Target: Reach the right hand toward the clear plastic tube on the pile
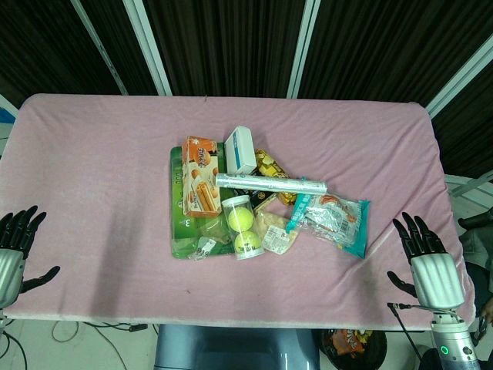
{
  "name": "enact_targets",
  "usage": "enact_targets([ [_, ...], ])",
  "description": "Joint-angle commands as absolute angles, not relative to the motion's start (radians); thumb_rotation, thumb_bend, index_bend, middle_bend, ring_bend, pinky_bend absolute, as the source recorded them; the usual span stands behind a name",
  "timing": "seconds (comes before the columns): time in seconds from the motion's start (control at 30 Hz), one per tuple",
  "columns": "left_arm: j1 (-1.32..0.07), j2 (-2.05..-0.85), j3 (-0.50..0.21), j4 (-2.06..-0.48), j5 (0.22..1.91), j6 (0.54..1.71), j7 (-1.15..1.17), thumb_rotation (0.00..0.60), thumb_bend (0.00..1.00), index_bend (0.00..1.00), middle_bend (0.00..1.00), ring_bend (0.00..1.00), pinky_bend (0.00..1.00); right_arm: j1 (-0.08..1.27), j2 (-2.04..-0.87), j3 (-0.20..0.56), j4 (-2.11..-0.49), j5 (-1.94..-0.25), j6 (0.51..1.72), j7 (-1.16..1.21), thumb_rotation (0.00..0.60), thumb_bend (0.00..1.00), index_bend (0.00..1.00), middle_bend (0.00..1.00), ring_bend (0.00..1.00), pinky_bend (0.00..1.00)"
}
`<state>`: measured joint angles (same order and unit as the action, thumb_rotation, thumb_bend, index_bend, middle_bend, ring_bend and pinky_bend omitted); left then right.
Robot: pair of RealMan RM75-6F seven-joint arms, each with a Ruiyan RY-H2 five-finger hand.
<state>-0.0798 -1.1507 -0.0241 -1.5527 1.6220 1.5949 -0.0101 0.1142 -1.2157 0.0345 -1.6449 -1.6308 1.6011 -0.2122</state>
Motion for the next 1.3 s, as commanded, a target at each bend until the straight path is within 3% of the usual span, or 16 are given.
enact_targets([
  [0.03, -0.08, -1.151, -0.024, -1.553, 1.622, 1.594, -0.009, 0.6, 0.0, 0.0, 0.0, 0.0, 0.0, 0.114, -1.214, 0.036, -1.649, -1.632, 1.599, -0.211, 0.6, 0.13, 0.0, 0.0, 0.0, 0.23],
  [0.67, -0.082, -1.152, -0.028, -1.555, 1.608, 1.584, -0.021, 0.6, 0.0, 0.0, 0.0, 0.0, 0.0, 0.149, -1.184, 0.066, -1.77, -1.584, 1.515, -0.205, 0.6, 0.13, 0.0, 0.0, 0.0, 0.23],
  [1.0, -0.085, -1.15, -0.033, -1.552, 1.603, 1.583, -0.043, 0.6, 0.0, 0.0, 0.0, 0.0, 0.0, 0.325, -1.256, 0.206, -1.878, -1.417, 1.303, -0.346, 0.6, 0.13, 0.0, 0.0, 0.0, 0.23],
  [1.3, -0.089, -1.146, -0.031, -1.551, 1.6, 1.571, -0.053, 0.6, 0.0, 0.0, 0.0, 0.0, 0.0, 0.546, -1.416, 0.34, -1.776, -1.152, 1.106, -0.498, 0.6, 0.13, 0.0, 0.0, 0.0, 0.23],
])
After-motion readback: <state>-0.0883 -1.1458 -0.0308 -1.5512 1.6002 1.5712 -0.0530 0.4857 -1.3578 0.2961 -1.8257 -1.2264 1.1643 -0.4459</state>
